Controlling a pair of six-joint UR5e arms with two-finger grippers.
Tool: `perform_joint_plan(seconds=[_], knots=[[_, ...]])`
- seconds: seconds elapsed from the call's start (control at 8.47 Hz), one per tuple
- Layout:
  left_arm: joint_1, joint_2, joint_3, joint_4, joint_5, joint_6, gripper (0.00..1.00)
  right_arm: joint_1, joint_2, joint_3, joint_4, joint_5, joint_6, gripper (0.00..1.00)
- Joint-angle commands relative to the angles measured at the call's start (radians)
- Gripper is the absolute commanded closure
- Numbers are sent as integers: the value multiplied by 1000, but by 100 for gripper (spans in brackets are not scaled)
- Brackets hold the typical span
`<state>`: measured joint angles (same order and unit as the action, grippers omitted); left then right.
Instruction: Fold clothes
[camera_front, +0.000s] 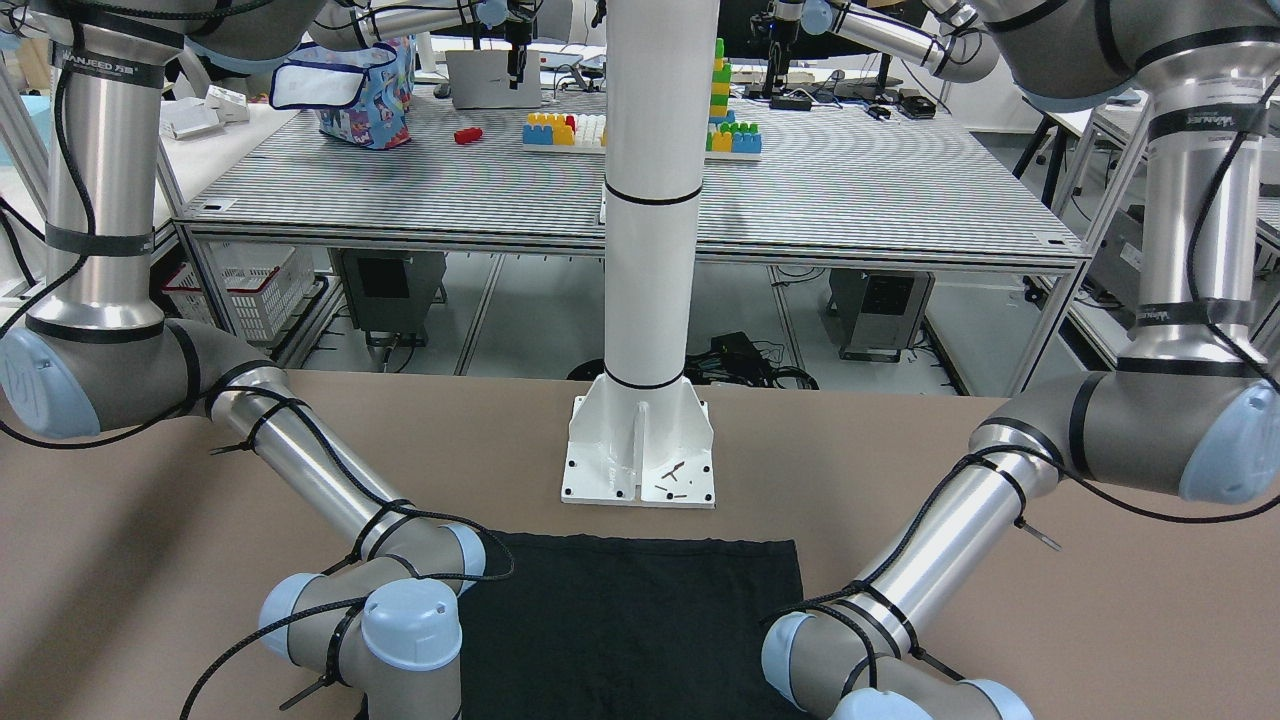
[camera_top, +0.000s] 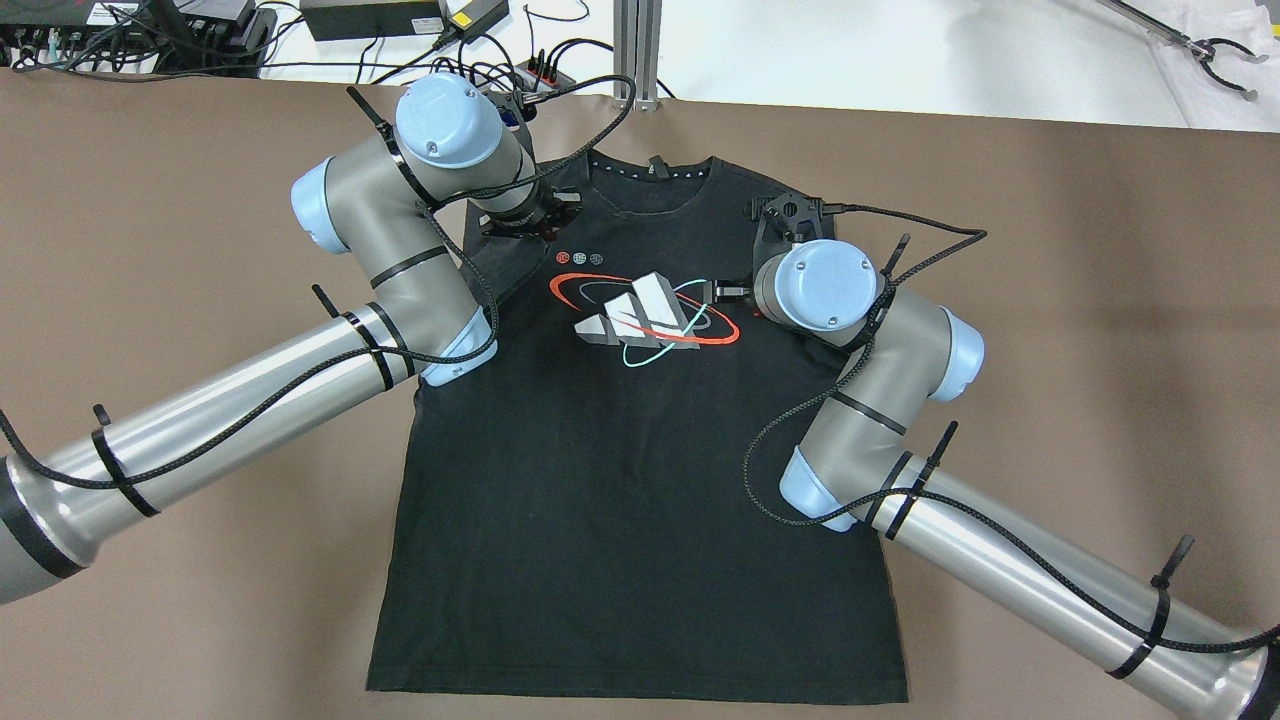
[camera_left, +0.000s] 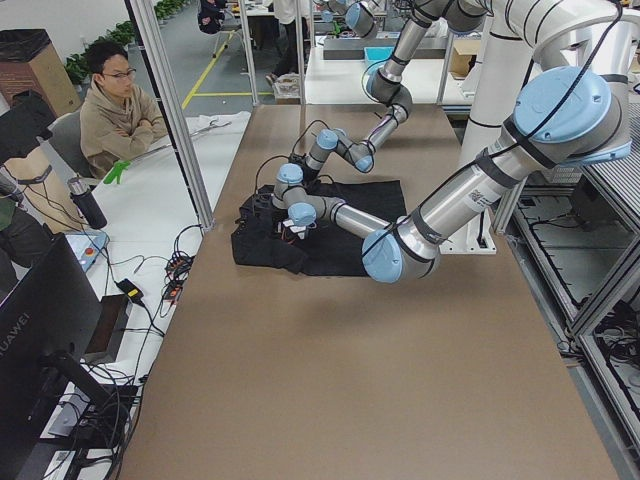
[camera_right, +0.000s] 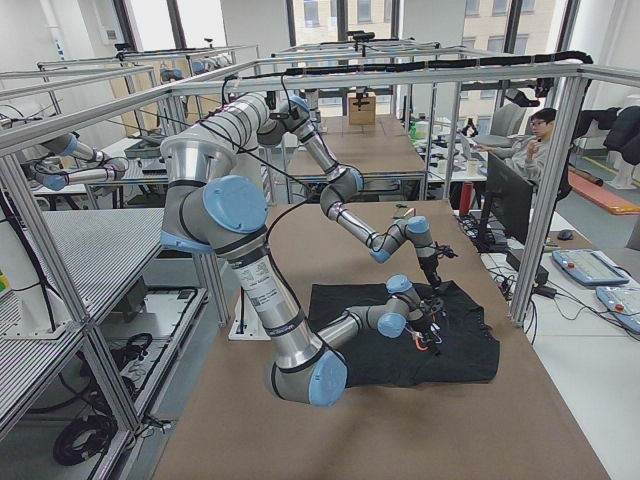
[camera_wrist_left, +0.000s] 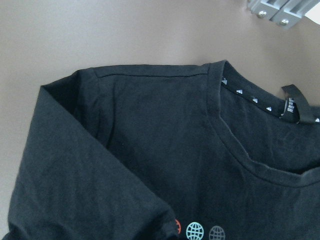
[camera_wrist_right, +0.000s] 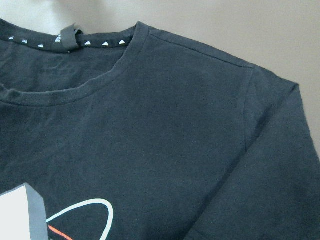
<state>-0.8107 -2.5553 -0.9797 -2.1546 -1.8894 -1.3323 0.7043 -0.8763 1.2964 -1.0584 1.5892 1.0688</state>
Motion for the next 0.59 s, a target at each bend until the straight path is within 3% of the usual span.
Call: perform_joint_plan(seconds=[0.0, 0.35, 0.47], knots=[[30, -3, -4, -4, 3, -41, 100, -19, 2, 0, 0, 0, 0, 6], [57, 1, -34, -8, 35, -61, 100, -19, 0, 1, 0, 0, 0, 6], [58, 6, -43, -10, 35, -64, 69, -19, 0, 9, 0, 0, 0, 6]])
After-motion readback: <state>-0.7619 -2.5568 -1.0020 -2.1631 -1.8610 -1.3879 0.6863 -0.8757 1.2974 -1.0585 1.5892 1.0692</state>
